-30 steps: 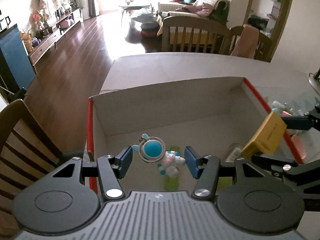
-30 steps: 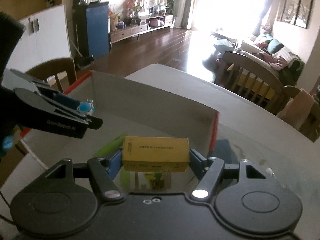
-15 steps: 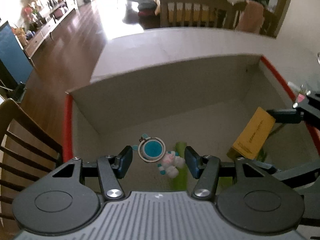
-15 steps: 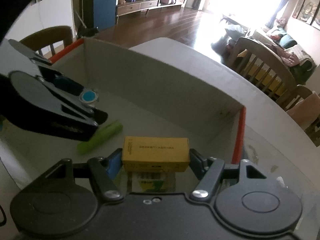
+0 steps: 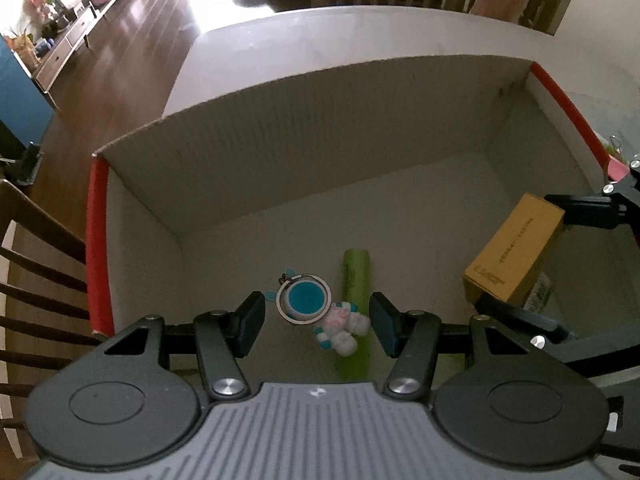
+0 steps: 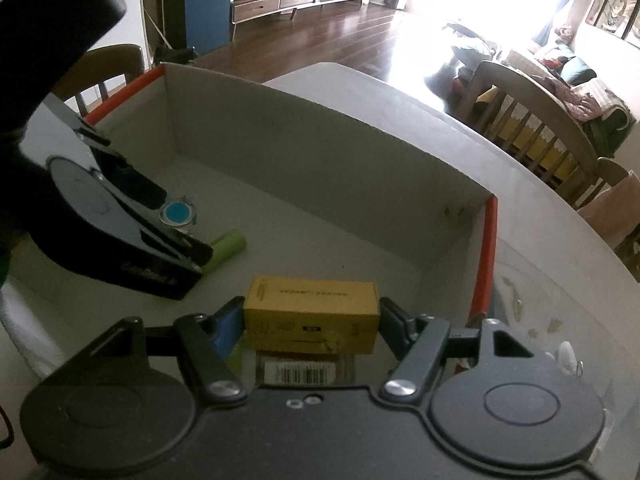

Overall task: Organize rigid objects
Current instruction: 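Open both tools to drop the carton and keychain inside the shoebox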

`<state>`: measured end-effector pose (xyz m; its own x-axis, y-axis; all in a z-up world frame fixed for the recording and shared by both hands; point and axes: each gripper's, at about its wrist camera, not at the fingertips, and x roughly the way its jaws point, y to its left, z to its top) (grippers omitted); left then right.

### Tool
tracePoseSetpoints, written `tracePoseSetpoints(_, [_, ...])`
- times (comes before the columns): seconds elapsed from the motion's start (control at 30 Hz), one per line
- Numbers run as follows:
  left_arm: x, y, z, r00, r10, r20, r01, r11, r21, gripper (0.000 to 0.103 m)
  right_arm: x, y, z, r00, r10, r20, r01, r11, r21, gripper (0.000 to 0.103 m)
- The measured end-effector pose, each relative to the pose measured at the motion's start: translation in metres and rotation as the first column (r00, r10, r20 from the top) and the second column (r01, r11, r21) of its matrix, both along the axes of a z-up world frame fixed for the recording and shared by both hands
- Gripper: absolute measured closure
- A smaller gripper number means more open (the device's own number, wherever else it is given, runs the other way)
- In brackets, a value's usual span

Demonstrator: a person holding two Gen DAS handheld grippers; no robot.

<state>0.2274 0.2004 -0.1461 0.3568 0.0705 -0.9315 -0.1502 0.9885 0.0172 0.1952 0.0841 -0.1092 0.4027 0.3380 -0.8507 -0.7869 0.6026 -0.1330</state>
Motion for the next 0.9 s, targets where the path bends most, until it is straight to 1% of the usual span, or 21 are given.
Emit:
tracePoseSetpoints(0.1, [-0.002,0.000,-0.001,1.000,0.012,-0.009,-0.012,1.000,-0.001,0.046,-0.002,0.000,0.002,1.000,-0.002,0.003,0.002,1.000,0.004,0.032])
tracePoseSetpoints(0.27, [-0.010,-0.004,0.005,0.999,0.028,0.027,-0.028,0.999,-0.022,0.045,-0.003,-0.006,0.005,1.000,-0.011,0.008,0.011,1.000,0.020,0.031])
tracePoseSetpoints(0.33, [-0.014,-0.005,0.009,0.999,0.027,0.041,-0.026,0.999,-0.020,0.036,-0.003,-0.010,0.007,1.000,-0.018,0.007,0.018,0.999,0.032,0.030])
tracePoseSetpoints(0.4, [-0.020,-0.007,0.011,0.998,0.031,0.055,-0.030,0.999,-0.018,0.032,-0.004,-0.013,0.010,1.000,-0.024,0.008,0.024,0.999,0.044,0.028])
tracePoseSetpoints(0.6, [-0.036,-0.014,0.018,0.997,0.037,0.072,-0.036,0.999,-0.018,0.032,-0.005,-0.023,0.020,0.999,-0.046,0.006,0.045,0.996,0.082,0.023])
tracePoseSetpoints(0.67, [-0.039,-0.016,0.023,0.996,0.035,0.080,-0.034,0.999,-0.014,0.032,-0.006,-0.026,0.024,0.999,-0.048,0.006,0.047,0.994,0.099,0.020])
tracePoseSetpoints(0.9, [-0.057,-0.020,0.041,0.992,0.031,0.120,-0.030,1.000,-0.009,0.032,-0.012,-0.039,0.035,0.997,-0.074,-0.002,0.073,0.986,0.149,0.017])
